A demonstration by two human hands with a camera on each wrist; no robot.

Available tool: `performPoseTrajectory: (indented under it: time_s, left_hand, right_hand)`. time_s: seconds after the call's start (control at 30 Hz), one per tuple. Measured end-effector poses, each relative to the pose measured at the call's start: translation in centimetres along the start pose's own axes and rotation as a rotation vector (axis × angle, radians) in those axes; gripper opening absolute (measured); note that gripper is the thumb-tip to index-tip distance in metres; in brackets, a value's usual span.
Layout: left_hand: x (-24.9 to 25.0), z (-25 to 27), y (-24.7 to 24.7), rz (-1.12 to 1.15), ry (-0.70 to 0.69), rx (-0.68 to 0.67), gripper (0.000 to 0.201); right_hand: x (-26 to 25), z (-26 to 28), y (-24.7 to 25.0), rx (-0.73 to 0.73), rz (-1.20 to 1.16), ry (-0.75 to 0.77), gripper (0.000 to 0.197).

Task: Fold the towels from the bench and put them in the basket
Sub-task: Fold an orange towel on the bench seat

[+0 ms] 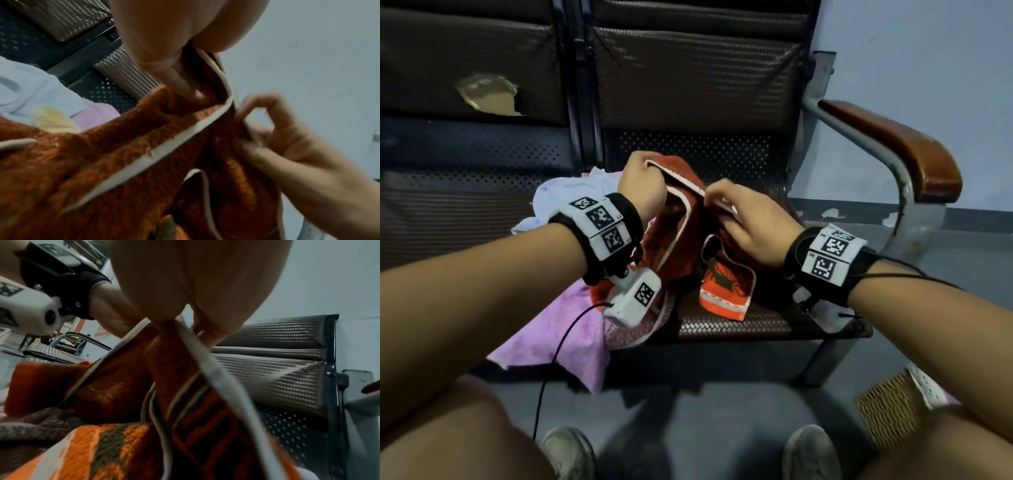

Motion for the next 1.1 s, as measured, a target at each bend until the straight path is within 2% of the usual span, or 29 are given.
performPoseTrajectory:
  time_s: [0.1,0.2,0.3,0.37,0.43,0.53,0.6,0.67,0.73,0.77,0.83,0.9,0.93,1.0,1.1]
  left_hand:
    - [0.9,0.2,-0.1,0.183,0.005,0.006,0.048]
    - [1.9,0.9,-0.6,0.249,-0.020,-0.061,0.041]
    - [2.0,1.7,-1.8,0.300,0.006,-0.164,0.034]
    - [2.1,2.2,-2.6,0.304,0.003,-0.207,0.031]
    - [2.1,2.1,-2.6,0.318,-0.006,-0.187,0.029]
    - [1.6,0.9,-0.7,0.294,-0.039,-0.051,0.032]
    - [0.8,-0.1,0.9,0.177,-0.076,0.045,0.037]
    - [0.2,-0.7,1.9,0.117,-0.101,0.084,0.042]
    - [0.3,-1.0,2.4,0.124,-0.115,0.120,0.045]
    - [0.5,-1.2,2.7,0.136,-0.117,0.142,0.046]
    - [0.8,-1.4,3.2,0.157,-0.121,0.176,0.047]
    - [0.6,-1.7,3.8,0.145,-0.132,0.197,0.048]
    - [0.4,-1.7,4.1,0.135,-0.133,0.196,0.049]
    - [-0.3,-1.8,4.6,0.126,-0.119,0.180,0.050]
    - [-1.2,-2.0,5.4,0.096,-0.092,0.157,0.047]
  right_hand:
    - [-0.2,0.0,-0.2,-0.091,0.115,-0.026,0.037]
    - [-0.5,0.0,-1.0,-0.086,0.082,-0.218,0.025]
    - [-0.9,-0.5,-2.3,-0.078,-0.096,-0.416,0.050]
    - [-0.8,-1.1,-2.7,-0.043,-0.155,-0.468,0.053]
    - [-0.3,-1.5,-2.7,-0.026,-0.186,-0.535,0.050]
    - [0.7,-1.6,-2.6,0.011,-0.279,-0.602,0.035]
    - [1.4,-1.7,-2.1,0.114,-0.337,-0.592,0.025]
    - [1.6,-1.8,-1.1,0.225,-0.360,-0.546,0.026]
    - [1.4,-1.7,0.0,0.259,-0.231,-0.439,0.024]
    - [1.5,-1.6,0.2,0.219,-0.099,-0.368,0.019]
    - [1.9,-0.9,-0.2,-0.013,0.130,-0.310,0.013]
    - [3.1,0.4,-1.3,-0.289,0.237,-0.353,0.031]
    - [3.5,0.9,-1.5,-0.345,0.236,-0.380,0.038]
    - [4.2,1.3,-1.2,-0.284,0.212,-0.393,0.038]
    - [5.0,1.5,0.5,-0.066,0.076,-0.429,0.031]
Point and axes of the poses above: each hand's wrist, its own z-axis away from the middle knuckle, its own y-axis out of the back of the hand, x = y × z, the point moved 4 cm from there along -z, towards the middle knuckle, and after that the axes turned 1 degree about -z, right-handed, at the moved point
